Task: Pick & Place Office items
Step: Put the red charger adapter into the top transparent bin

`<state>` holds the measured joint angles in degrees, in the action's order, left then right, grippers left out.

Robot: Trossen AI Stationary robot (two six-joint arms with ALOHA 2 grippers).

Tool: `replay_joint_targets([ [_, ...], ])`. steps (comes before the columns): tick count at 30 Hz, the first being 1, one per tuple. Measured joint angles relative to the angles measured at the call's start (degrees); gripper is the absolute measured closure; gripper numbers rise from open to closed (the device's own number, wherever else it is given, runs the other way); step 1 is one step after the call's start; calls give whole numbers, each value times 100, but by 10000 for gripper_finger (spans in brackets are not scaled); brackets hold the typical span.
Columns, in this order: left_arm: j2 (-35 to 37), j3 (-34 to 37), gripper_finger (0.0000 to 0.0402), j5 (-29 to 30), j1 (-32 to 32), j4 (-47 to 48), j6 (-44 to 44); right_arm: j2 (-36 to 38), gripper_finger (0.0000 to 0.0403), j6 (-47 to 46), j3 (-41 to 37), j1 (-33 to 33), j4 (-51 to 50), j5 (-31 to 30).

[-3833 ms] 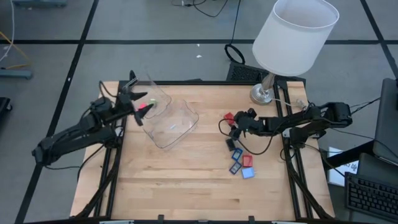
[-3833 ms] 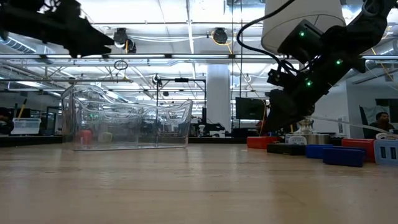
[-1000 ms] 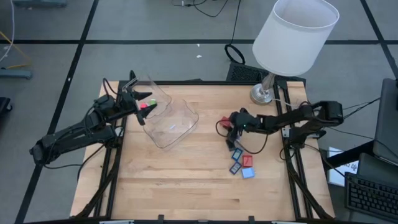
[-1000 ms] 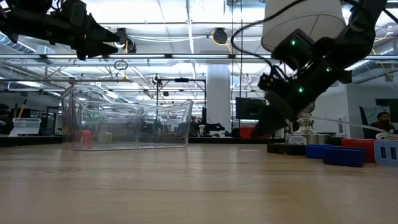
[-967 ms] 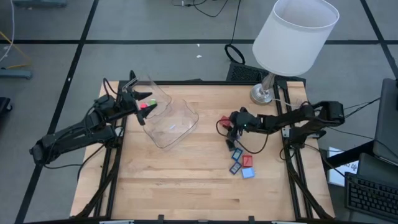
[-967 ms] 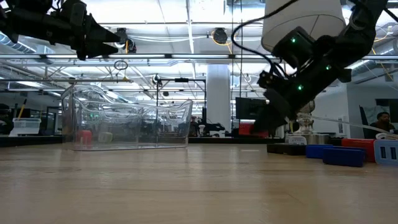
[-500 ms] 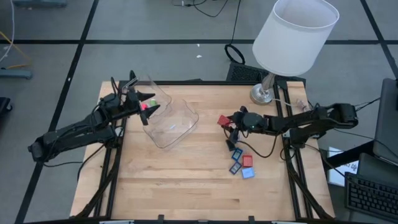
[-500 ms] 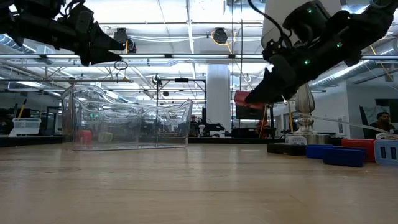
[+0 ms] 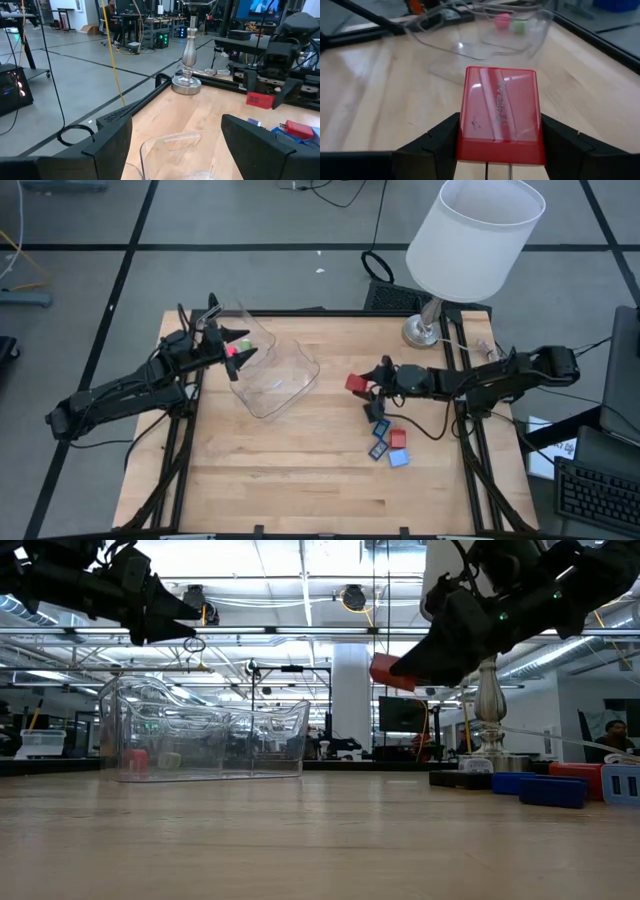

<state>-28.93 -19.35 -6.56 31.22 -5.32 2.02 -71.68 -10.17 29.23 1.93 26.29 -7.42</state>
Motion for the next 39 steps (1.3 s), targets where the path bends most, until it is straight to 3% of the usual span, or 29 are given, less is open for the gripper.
replay_joint_targets([
  [5,-2,1,92,-92,0,-68,0,-2,191,-2,2,-94,176,135],
  [19,0,-1,92,-167,-1,-85,0,-2,189,-243,2,-106,953,2255],
  [39,0,1,92,-176,0,-87,0,0,189,-4,2,-443,1508,2568],
])
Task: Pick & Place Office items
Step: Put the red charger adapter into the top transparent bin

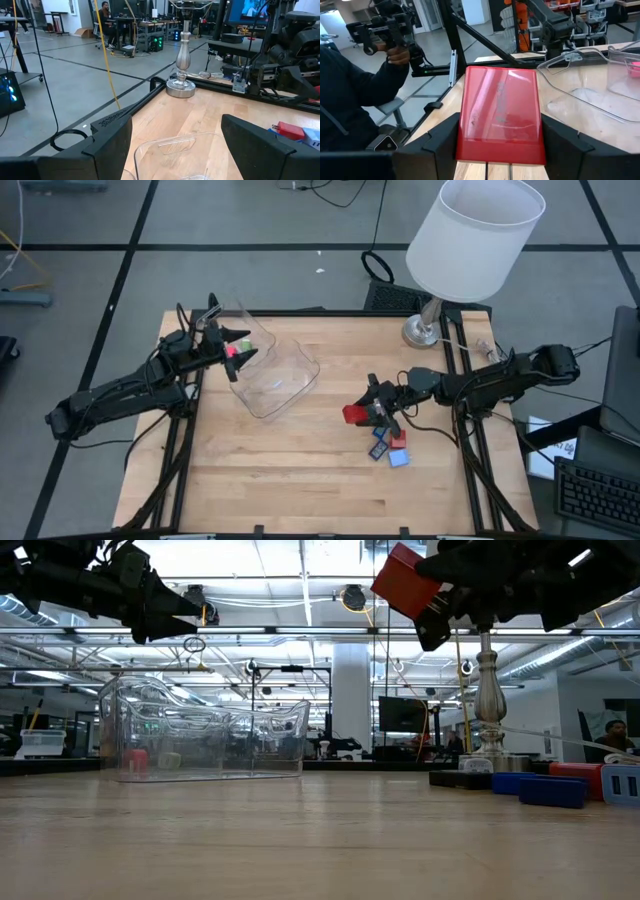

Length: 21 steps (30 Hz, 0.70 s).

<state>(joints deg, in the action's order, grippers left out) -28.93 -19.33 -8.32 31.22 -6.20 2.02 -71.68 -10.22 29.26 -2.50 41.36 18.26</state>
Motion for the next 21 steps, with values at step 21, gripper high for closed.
replay_joint_targets([
  [21,-1529,-2,92,-549,-517,-1476,3284,-2,188,1417,87,24,-494,-2616],
])
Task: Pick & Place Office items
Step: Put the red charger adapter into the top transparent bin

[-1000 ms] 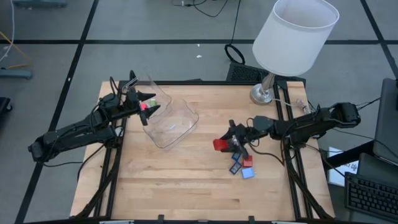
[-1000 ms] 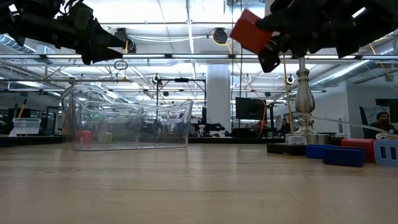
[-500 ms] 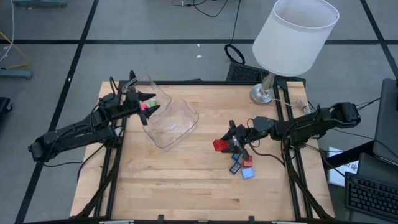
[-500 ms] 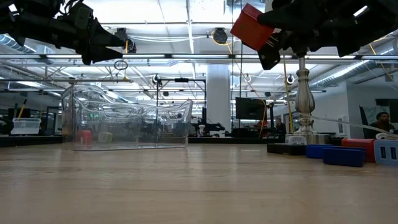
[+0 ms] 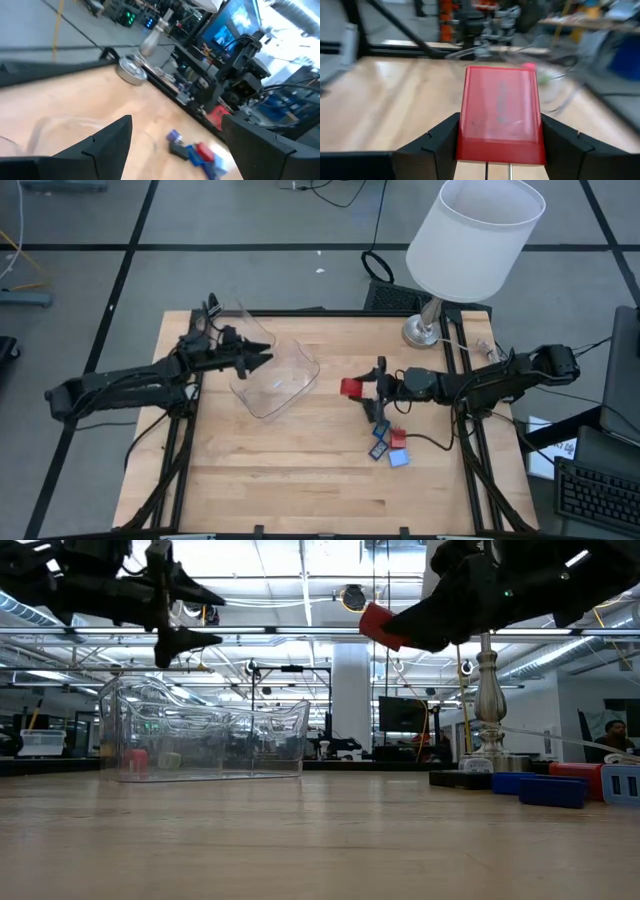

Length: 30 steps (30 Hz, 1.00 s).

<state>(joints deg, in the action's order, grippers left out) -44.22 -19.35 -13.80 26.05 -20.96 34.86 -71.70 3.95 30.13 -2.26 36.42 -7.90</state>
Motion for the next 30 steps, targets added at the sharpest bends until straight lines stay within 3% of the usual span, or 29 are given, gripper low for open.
replay_joint_targets([
  [9,-1480,-3,92,526,-781,-2264,596,0,188,2082,632,-327,-514,-2263],
  [14,-2219,-524,92,608,-978,-1944,768,-133,188,2914,930,-592,-683,-3119],
  [22,-3237,-2207,92,169,-1256,-698,140,-449,188,3159,1166,-800,-793,-3428],
  [30,-4005,-3187,92,200,-1531,-151,-246,-476,188,3170,1172,-800,-794,-3432],
])
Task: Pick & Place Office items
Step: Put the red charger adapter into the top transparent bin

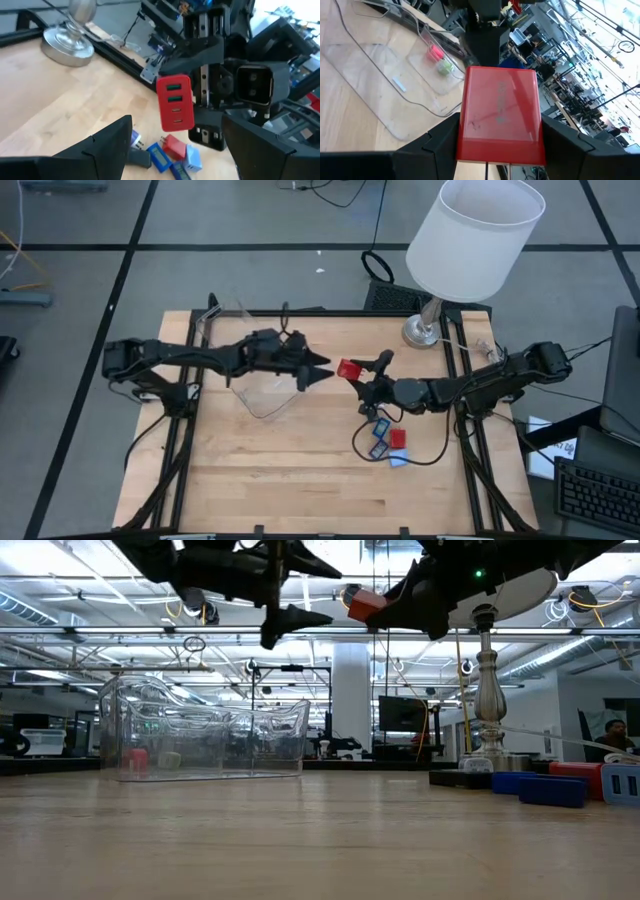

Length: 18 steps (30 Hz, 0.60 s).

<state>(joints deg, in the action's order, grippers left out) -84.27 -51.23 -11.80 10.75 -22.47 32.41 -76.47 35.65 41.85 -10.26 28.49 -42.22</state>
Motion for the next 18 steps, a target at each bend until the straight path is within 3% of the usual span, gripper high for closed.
replay_joint_targets([
  [18,-1155,-1049,92,126,-188,-13,-70,0,188,-140,-2,2,3,19],
])
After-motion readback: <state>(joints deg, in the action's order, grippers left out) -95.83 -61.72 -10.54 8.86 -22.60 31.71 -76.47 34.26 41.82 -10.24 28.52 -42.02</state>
